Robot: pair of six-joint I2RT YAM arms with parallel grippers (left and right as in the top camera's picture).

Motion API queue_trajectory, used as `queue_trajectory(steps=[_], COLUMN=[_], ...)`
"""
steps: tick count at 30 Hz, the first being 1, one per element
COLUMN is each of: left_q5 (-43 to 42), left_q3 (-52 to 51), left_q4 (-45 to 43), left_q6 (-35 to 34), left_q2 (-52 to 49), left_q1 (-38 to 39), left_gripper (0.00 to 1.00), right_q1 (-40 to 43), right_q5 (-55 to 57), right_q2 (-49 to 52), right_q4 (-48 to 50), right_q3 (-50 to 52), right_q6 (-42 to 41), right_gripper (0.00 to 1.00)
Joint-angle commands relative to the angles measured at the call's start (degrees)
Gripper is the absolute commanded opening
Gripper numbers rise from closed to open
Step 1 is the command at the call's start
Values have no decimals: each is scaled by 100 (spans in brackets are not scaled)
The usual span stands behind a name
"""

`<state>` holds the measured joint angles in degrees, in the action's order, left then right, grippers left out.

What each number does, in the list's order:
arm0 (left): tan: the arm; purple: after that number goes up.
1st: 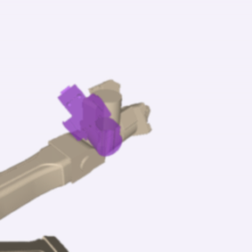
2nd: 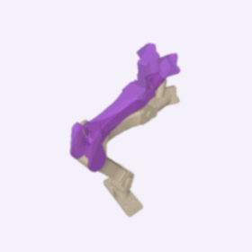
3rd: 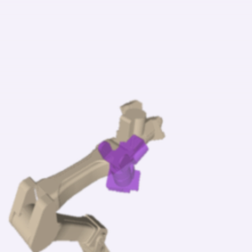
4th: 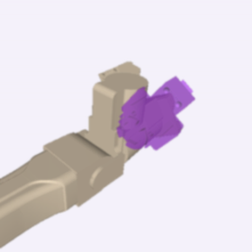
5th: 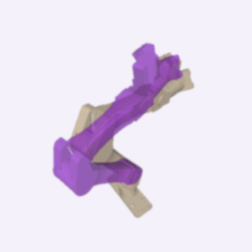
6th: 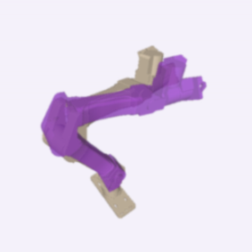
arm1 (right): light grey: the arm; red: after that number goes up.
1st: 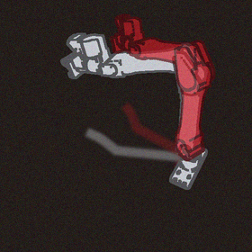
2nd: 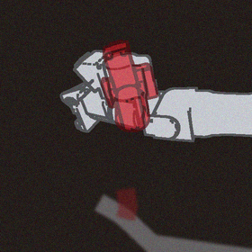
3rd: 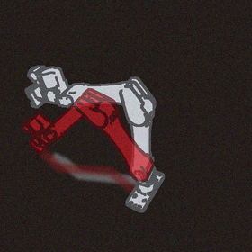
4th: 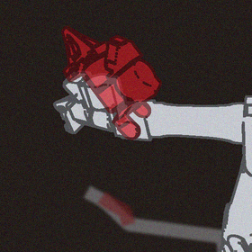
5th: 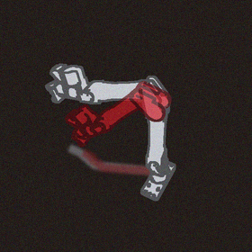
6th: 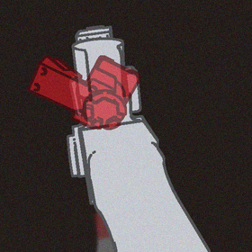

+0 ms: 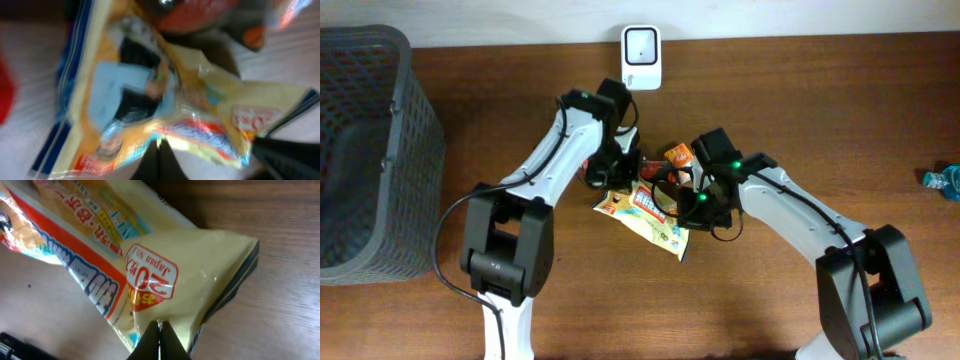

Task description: Scan the item barcode

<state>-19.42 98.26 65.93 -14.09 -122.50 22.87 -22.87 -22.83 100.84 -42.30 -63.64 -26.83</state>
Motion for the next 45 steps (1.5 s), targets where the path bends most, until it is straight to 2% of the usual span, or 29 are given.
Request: queue_trajectory(steps=[1,3,5,10,16,19,22,26,28,31,34,37,41,45], left_q5=[157,922,1502,1585,1558,1410,1150,1478,1716,1733,1733,1733,1672,1255], left_q3=[-789,-1056,-1290,-1460,-1088,-848,-828,-837,-837,-841,-866,-953,-1058,-1060], left_q4=[-704,-737,-739,-361,273,527,481,179,181,186,181,181,164,153], left_q6=[-365,-898,-1082,-1150,-1373,-1368,-1373,-1526,-1821,-1825,-1825,-1823,-1823,-1799], left_q2=[24,24,24,39,289,610,909,942,938,938,938,938,938,938], left_q1=[-17,-68,-138,-422,-549,-527,-483,-525,-590,-706,-739,-739,-728,-625], left_gripper=[0,0,0,0,0,0,0,0,0,0,0,0,0,0], right_q1=[9,129,321,901,1134,1121,992,527,321,9,-208,-225,-103,192], right_q5=[-50,181,291,765,831,247,-1016,-1971,-2024,-2020,-1989,-1375,-407,-302], right_q2=[7,17,44,90,90,87,90,173,280,610,1032,1388,1600,1644], right_q4=[264,271,352,214,-566,-1003,-894,-153,131,492,754,785,721,750], right_q3=[264,350,507,459,-457,-1060,-1202,-1115,-1115,-1115,-1115,-1115,-1117,-1123], right_q6=[-72,-151,-310,-264,581,1056,1316,1305,1064,514,310,-118,-140,-48], right_gripper=[4,4,5,4,4,4,4,4,4,4,4,4,4,4])
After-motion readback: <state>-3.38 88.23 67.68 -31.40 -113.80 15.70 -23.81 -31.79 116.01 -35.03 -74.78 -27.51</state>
